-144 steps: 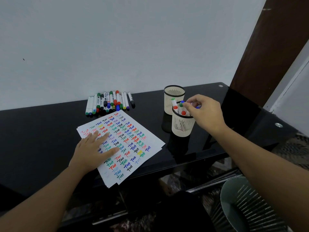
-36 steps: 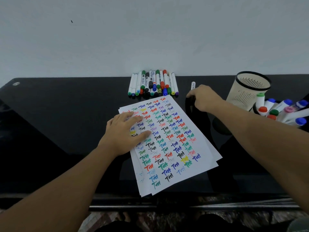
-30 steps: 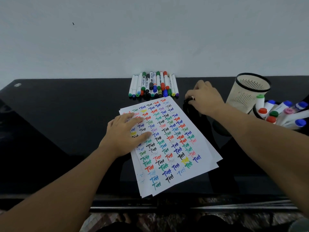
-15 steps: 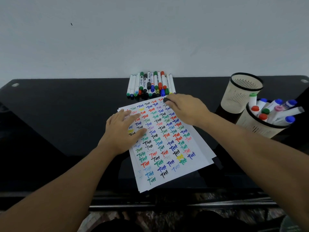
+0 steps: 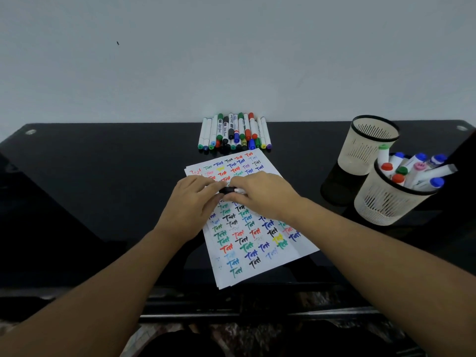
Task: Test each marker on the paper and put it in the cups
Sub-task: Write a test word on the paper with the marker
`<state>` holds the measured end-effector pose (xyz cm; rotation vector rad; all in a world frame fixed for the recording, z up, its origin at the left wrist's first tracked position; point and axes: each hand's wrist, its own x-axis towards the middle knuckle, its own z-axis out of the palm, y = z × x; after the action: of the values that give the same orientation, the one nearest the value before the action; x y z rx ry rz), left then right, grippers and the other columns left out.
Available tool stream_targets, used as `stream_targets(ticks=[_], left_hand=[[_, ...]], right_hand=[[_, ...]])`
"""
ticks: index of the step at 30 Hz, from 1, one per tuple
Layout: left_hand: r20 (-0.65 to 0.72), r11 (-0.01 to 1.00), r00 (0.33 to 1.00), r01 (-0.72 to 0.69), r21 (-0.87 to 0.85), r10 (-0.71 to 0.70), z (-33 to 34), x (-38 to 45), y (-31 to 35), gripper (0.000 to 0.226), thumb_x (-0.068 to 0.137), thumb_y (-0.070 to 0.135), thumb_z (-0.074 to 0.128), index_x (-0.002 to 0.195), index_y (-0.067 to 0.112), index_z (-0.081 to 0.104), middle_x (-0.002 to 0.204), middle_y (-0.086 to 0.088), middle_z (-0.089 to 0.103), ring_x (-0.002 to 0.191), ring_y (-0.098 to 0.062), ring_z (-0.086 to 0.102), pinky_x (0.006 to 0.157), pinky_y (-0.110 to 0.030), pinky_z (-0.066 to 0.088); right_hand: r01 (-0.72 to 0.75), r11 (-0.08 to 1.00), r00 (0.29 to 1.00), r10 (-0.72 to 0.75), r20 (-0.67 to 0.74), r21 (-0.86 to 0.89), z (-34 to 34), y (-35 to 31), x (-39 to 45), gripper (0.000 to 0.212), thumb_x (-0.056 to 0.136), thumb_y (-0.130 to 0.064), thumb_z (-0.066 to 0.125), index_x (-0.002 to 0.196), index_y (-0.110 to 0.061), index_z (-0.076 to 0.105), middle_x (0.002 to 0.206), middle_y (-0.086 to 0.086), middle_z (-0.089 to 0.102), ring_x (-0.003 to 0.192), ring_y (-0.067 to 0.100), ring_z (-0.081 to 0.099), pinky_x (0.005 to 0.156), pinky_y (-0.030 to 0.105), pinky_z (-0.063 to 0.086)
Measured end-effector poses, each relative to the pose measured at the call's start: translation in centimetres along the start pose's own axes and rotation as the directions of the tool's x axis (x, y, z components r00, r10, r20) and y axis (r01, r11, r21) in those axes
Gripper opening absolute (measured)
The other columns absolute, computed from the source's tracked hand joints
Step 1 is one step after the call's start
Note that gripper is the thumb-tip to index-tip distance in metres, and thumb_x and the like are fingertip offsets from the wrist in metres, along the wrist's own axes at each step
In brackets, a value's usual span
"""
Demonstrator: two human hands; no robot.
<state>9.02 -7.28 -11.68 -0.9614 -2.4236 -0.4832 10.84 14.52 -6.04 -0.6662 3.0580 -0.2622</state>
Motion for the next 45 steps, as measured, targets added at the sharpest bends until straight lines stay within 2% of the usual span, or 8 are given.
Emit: stream_targets(ticks=[4,9,16,23,28,32,36,45], left_hand=[[0.039,0.997,0.996,0.079,-0.017,-0.078,-0.2,0.1,0.1,0.029,0.102,0.03,0.056,0.124,0.014,0.067,0.113,0.001,0.066,0.107,-0.019,0.055,0.091,-0.037,0.045],[0.121,0.972,0.967,0.231,-0.038,-0.225,0.3,0.2,-0.5,0.034,0.097,0.034,0.065,0.125,0.015,0.069,0.114,0.002,0.064,0.108,-0.02,0.052,0.093,-0.039,0.046],[0.115,0.956,0.959,0.273,-0.112,-0.26,-0.4,0.2,0.2,0.067,0.094,0.048,0.065,0.154,0.029,0.04,0.135,0.0,0.051,0.12,-0.018,0.046,0.102,-0.041,0.043],[0.259,0.978,0.945,0.208,-0.01,-0.198,-1.9,0.3,3.4,0.073,0.088,0.079,0.04,0.153,0.047,0.035,0.157,-0.003,0.029,0.144,-0.026,0.018,0.118,-0.053,0.023],[0.424,0.947,0.865,0.318,-0.05,-0.268,-1.3,-1.4,4.3,0.078,0.08,0.091,0.041,0.149,0.053,0.039,0.162,0.009,0.014,0.147,-0.02,0.005,0.122,-0.053,0.018],[0.42,0.928,0.856,0.364,-0.079,-0.3,-1.1,-1.5,4.1,0.081,0.072,0.096,0.037,0.141,0.054,0.049,0.162,0.012,0.015,0.147,-0.02,0.006,0.122,-0.053,0.017],[0.426,0.917,0.847,0.389,-0.086,-0.319,-1.3,-1.4,4.6,0.084,0.07,0.095,0.037,0.141,0.053,0.051,0.163,0.009,0.015,0.148,-0.018,0.004,0.122,-0.053,0.015],[0.436,0.916,0.836,0.396,-0.06,-0.332,-1.4,-1.5,4.8,0.074,0.078,0.088,0.046,0.142,0.052,0.05,0.165,0.009,0.013,0.149,-0.017,0.005,0.123,-0.051,0.014]], right_hand=[[-0.067,0.992,0.998,0.069,-0.013,0.107,0.2,0.0,-0.5,0.032,0.107,-0.054,0.044,0.124,-0.027,0.047,0.079,-0.005,0.058,0.07,0.015,0.057,0.056,0.035,0.042],[-0.205,0.906,0.975,0.22,0.0,0.37,-1.6,1.9,-2.6,0.032,0.104,-0.002,0.038,0.118,-0.029,0.048,0.108,0.006,0.061,0.088,0.021,0.063,0.075,0.046,0.057],[-0.322,0.365,0.871,0.476,0.123,0.874,-2.4,4.0,-6.2,0.037,0.105,-0.003,0.046,0.113,-0.032,0.067,0.122,-0.002,0.066,0.116,0.015,0.066,0.101,0.036,0.056],[-0.326,0.586,0.868,0.497,-0.011,0.742,-0.1,4.3,-10.1,0.013,0.102,-0.025,0.065,0.111,-0.03,0.058,0.089,-0.005,0.062,0.078,0.008,0.057,0.072,0.025,0.048],[-0.267,0.509,0.836,0.545,-0.066,0.818,-0.2,2.7,-10.9,0.03,0.105,-0.057,0.047,0.12,-0.039,0.066,0.102,-0.018,0.072,0.09,-0.01,0.064,0.074,0.016,0.049],[-0.202,0.462,0.767,0.623,-0.154,0.864,0.8,2.6,-12.1,0.031,0.103,-0.047,0.059,0.1,-0.019,0.072,0.092,0.007,0.072,0.079,0.01,0.065,0.074,0.034,0.05],[-0.134,0.433,0.77,0.612,-0.181,0.891,2.1,3.1,-13.9,0.005,0.099,-0.028,0.07,0.103,-0.026,0.073,0.092,-0.004,0.074,0.089,0.013,0.071,0.083,0.039,0.059],[-0.147,0.422,0.773,0.613,-0.162,0.895,2.6,3.3,-15.5,0.01,0.097,-0.03,0.075,0.099,-0.022,0.069,0.095,-0.008,0.073,0.093,0.015,0.071,0.08,0.042,0.059]])
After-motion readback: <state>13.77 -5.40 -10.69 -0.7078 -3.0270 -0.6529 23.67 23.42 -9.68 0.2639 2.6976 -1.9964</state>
